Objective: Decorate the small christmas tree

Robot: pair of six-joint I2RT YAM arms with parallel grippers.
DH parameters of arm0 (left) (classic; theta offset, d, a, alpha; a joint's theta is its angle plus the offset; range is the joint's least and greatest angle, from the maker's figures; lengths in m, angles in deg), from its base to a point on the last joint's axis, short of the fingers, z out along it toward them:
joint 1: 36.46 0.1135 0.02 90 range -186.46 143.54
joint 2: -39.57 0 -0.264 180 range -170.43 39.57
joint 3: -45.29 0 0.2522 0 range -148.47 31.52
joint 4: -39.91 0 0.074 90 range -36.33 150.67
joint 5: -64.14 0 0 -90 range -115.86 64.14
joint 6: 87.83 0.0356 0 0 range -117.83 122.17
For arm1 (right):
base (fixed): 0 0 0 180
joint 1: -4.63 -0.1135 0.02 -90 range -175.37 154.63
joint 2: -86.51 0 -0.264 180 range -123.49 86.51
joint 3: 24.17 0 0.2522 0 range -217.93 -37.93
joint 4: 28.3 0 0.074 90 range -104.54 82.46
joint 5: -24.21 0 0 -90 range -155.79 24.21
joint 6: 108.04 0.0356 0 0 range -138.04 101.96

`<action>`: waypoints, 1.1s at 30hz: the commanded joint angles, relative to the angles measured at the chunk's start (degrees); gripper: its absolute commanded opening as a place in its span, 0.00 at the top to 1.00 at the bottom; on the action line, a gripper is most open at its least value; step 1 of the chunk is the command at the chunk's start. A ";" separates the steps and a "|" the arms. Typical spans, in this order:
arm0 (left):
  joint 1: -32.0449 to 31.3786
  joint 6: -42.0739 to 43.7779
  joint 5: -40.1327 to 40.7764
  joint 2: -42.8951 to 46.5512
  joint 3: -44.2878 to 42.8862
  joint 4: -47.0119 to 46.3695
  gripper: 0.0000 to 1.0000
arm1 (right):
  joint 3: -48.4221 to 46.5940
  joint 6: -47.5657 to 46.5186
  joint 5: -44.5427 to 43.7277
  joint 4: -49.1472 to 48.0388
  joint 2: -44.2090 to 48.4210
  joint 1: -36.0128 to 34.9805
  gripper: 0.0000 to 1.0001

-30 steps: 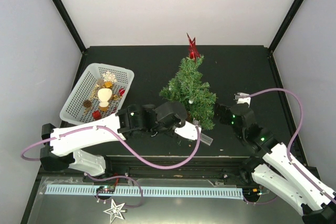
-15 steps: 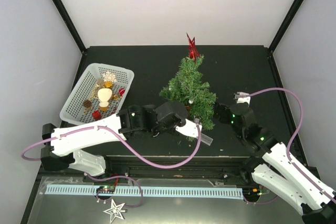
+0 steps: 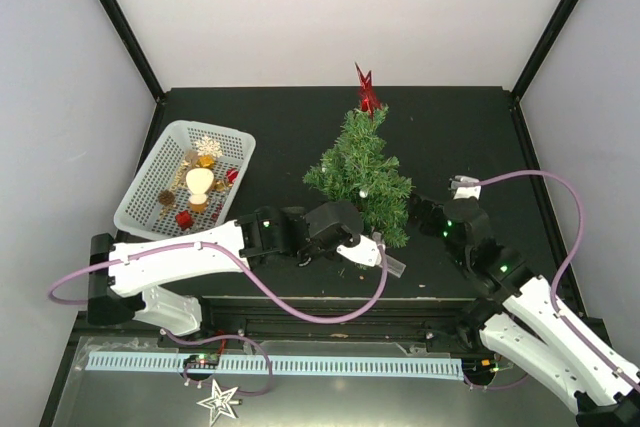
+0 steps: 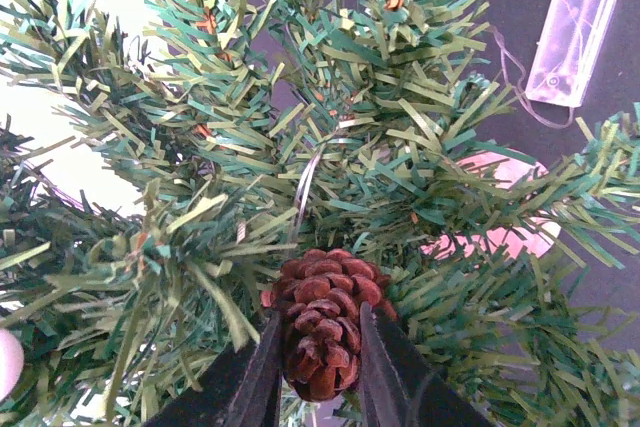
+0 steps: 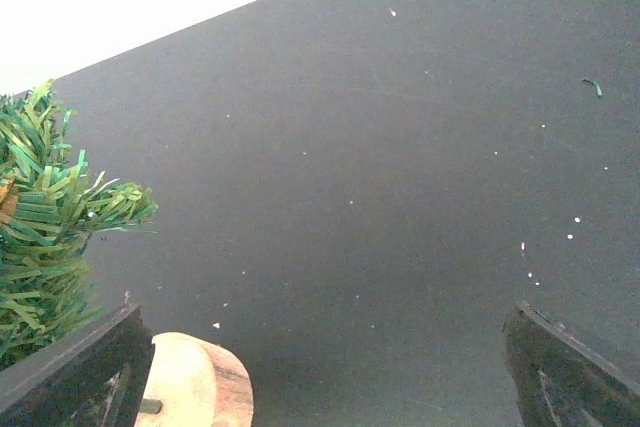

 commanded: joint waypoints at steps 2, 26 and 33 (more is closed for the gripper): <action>-0.40 0.96 3.08 -1.40 -0.44 -2.78 0.75 | 0.46 0.76 -0.65 -0.50 0.81 0.31 0.04; 0.88 -0.06 1.53 -1.02 -5.39 0.01 0.48 | 0.47 0.61 -0.53 0.49 2.10 0.28 0.04; 1.61 -0.71 0.14 -0.36 -5.24 0.94 0.48 | -0.25 0.43 -0.95 1.22 2.28 0.31 0.04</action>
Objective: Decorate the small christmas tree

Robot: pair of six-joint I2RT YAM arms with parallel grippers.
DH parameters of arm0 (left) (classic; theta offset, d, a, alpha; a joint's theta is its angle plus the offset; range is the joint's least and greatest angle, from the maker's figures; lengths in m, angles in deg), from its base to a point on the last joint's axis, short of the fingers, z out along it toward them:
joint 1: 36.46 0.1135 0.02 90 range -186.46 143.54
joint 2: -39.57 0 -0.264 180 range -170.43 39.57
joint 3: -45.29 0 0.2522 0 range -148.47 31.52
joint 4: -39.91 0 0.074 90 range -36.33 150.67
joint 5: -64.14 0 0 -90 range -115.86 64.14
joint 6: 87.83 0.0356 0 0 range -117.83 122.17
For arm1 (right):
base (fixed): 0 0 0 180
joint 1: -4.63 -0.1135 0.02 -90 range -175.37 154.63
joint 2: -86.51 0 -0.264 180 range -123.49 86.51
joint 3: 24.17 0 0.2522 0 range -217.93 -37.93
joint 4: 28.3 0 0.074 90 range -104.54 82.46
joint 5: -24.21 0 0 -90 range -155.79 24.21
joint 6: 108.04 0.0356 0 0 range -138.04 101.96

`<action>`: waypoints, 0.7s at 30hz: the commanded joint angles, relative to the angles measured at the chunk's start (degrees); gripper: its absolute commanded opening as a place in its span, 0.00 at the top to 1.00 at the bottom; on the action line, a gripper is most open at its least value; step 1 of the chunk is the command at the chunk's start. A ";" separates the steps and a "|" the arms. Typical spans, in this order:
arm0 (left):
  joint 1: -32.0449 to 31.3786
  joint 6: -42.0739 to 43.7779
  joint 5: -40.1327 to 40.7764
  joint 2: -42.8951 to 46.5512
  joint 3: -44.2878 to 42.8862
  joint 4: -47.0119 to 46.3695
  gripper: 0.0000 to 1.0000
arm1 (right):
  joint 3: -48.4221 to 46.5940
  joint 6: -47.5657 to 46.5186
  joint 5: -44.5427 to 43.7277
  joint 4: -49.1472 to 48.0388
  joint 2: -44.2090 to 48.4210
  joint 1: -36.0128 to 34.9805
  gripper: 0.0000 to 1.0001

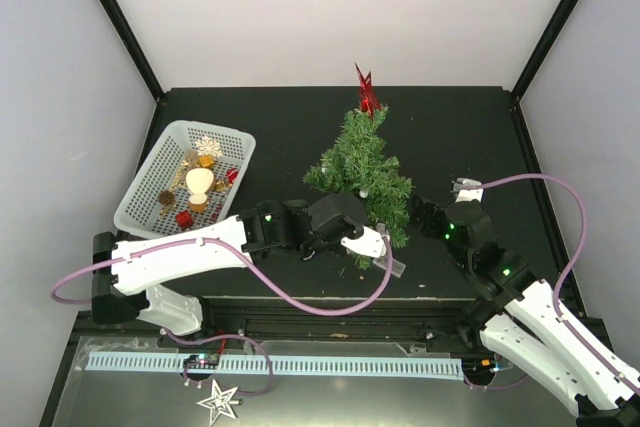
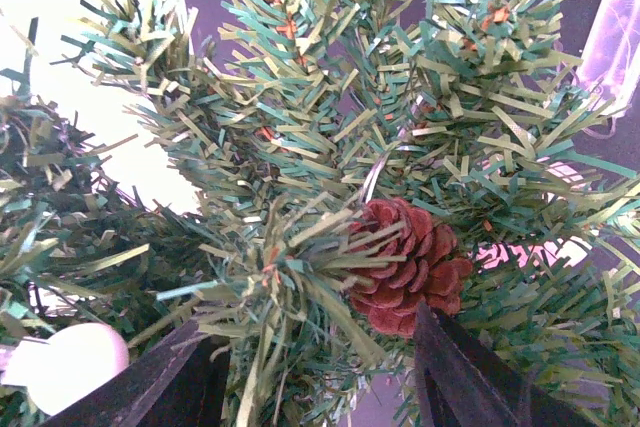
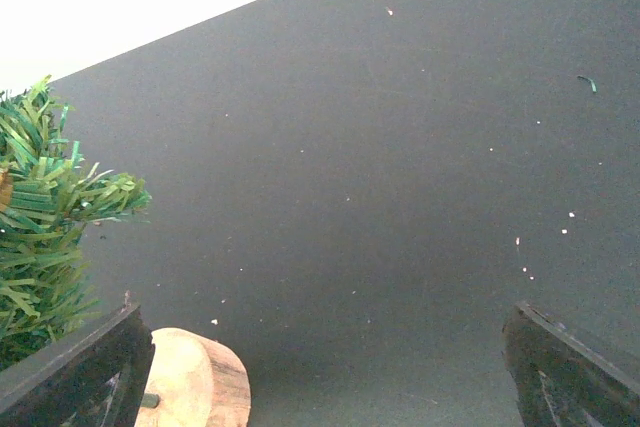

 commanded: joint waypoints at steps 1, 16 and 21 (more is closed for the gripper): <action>0.75 -1.13 -1.23 1.65 -2.16 2.13 0.48 | -1.02 0.24 -0.98 0.42 0.46 0.34 0.04; 7.48 -5.39 -20.79 9.43 -4.19 11.11 0.35 | -2.64 -0.64 -2.31 1.40 0.33 0.31 0.04; 15.27 -8.37 -31.77 13.75 -6.59 12.79 0.34 | -3.71 -0.91 -2.74 2.05 -0.07 0.23 0.04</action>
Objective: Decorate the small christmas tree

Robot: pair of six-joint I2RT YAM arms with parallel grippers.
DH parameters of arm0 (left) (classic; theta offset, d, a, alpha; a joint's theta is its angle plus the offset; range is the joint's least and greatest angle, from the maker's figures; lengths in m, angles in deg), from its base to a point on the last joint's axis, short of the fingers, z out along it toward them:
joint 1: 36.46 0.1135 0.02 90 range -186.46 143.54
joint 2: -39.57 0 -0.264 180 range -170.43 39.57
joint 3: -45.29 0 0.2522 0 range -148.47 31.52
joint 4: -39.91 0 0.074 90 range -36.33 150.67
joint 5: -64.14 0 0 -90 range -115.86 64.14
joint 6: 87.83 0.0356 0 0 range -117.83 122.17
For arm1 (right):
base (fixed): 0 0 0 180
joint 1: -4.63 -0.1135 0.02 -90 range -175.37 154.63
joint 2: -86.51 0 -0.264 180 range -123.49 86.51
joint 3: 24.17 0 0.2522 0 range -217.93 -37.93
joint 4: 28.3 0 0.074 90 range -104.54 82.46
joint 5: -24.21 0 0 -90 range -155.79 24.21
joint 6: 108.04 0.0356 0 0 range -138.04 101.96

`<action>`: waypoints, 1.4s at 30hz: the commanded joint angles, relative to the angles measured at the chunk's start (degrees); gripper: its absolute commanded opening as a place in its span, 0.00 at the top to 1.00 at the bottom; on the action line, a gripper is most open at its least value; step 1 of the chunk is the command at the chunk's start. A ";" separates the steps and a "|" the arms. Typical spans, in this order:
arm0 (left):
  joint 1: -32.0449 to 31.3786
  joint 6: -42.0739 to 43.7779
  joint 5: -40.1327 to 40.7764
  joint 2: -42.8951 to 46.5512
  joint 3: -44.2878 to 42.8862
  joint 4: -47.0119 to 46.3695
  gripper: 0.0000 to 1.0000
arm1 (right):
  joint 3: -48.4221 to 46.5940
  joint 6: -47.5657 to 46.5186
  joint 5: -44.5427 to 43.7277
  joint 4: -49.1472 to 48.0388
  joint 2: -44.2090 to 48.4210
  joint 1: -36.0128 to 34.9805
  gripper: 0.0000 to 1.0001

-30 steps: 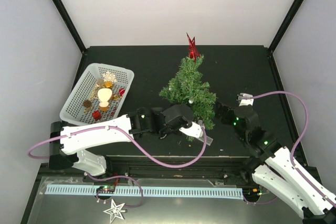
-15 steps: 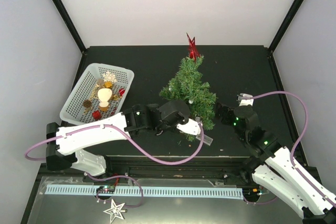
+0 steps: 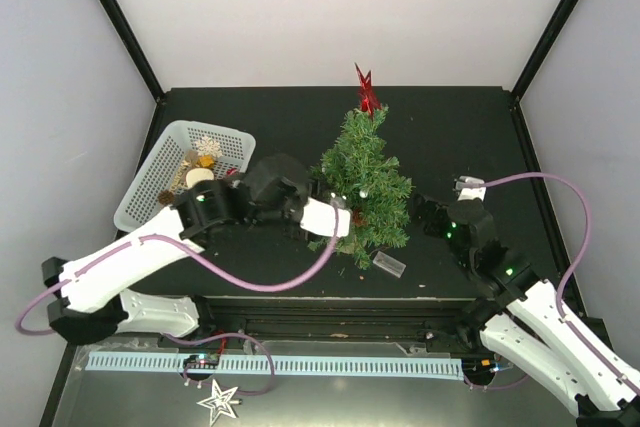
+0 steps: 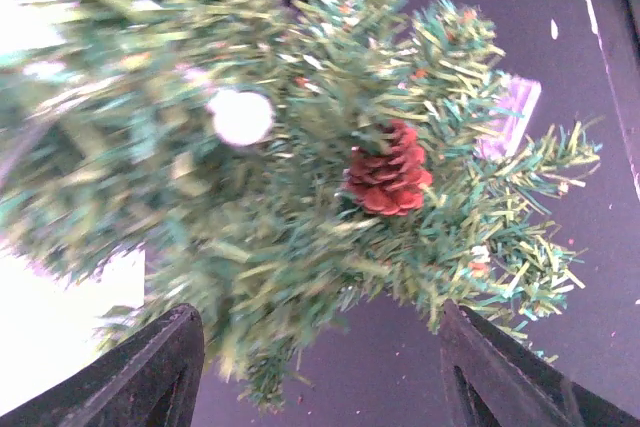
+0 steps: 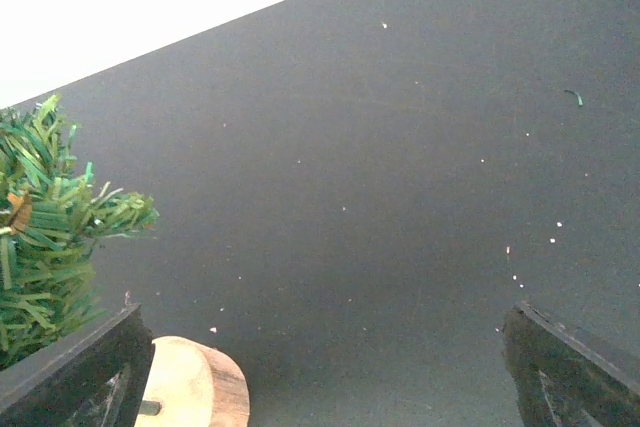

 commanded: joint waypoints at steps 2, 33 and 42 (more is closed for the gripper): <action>9.92 -5.25 -14.55 7.12 -3.36 1.77 0.34 | -2.56 -0.78 -2.22 1.04 -0.25 0.24 0.04; 74.64 -16.75 -31.87 -13.34 15.63 -11.15 0.46 | 1.71 -4.03 -1.37 -5.35 -5.70 0.56 0.04; 76.12 -16.22 -30.39 -22.14 16.67 -16.48 0.63 | -1.12 -3.48 -1.98 -3.48 -8.85 0.88 0.04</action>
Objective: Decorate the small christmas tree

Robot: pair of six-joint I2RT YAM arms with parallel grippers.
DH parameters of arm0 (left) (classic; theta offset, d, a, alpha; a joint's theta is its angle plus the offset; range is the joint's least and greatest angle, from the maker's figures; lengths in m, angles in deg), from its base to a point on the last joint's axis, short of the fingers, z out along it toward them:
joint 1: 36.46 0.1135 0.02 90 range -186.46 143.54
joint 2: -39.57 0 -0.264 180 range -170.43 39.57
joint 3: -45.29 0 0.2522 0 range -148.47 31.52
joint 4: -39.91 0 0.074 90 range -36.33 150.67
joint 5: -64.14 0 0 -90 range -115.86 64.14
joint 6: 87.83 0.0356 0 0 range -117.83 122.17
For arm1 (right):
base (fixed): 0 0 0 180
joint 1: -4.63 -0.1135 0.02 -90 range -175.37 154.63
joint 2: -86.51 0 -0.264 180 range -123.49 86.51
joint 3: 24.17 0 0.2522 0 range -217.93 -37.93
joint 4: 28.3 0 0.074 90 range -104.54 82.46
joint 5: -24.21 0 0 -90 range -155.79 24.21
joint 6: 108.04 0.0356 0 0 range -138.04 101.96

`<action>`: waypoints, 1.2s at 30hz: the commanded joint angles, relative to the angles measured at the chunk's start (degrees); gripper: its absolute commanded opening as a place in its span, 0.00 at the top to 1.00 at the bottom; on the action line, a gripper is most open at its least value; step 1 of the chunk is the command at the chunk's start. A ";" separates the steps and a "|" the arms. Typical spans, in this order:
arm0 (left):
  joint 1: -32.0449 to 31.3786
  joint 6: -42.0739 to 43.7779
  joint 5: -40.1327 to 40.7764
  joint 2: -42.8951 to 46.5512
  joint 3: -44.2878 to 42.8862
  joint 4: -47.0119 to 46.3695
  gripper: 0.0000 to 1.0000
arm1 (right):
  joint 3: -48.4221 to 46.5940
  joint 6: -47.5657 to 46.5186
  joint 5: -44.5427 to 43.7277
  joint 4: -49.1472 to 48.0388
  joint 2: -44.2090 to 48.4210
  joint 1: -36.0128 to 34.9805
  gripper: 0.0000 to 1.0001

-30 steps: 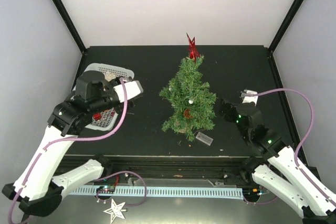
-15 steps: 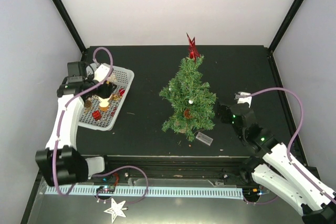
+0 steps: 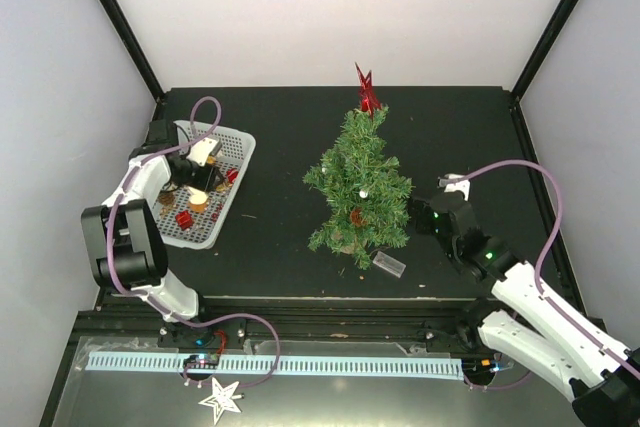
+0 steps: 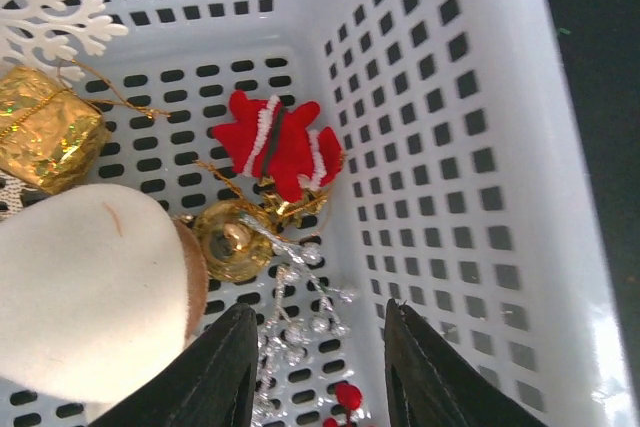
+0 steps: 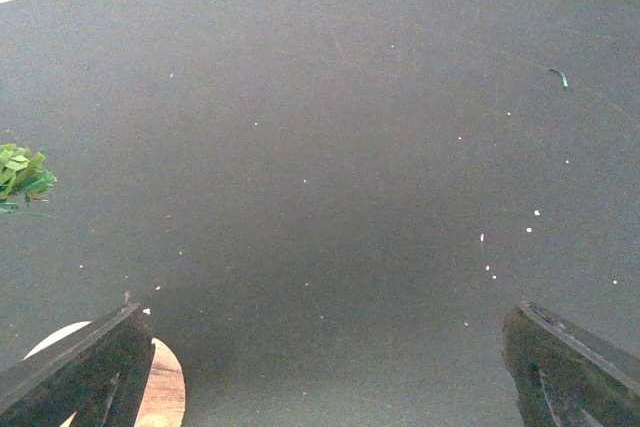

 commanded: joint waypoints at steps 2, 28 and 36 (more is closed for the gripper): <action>1.93 1.51 0.93 -2.34 -0.75 -6.18 0.63 | -3.15 0.90 -0.91 1.16 -0.90 0.48 0.04; 11.89 6.99 -7.91 -16.67 -15.61 -2.20 0.34 | -12.30 -0.09 -4.23 3.88 -7.64 0.47 0.05; 6.37 6.29 -5.05 -22.09 -20.81 -2.43 0.34 | -9.84 -0.54 -4.34 2.56 -6.37 0.57 0.05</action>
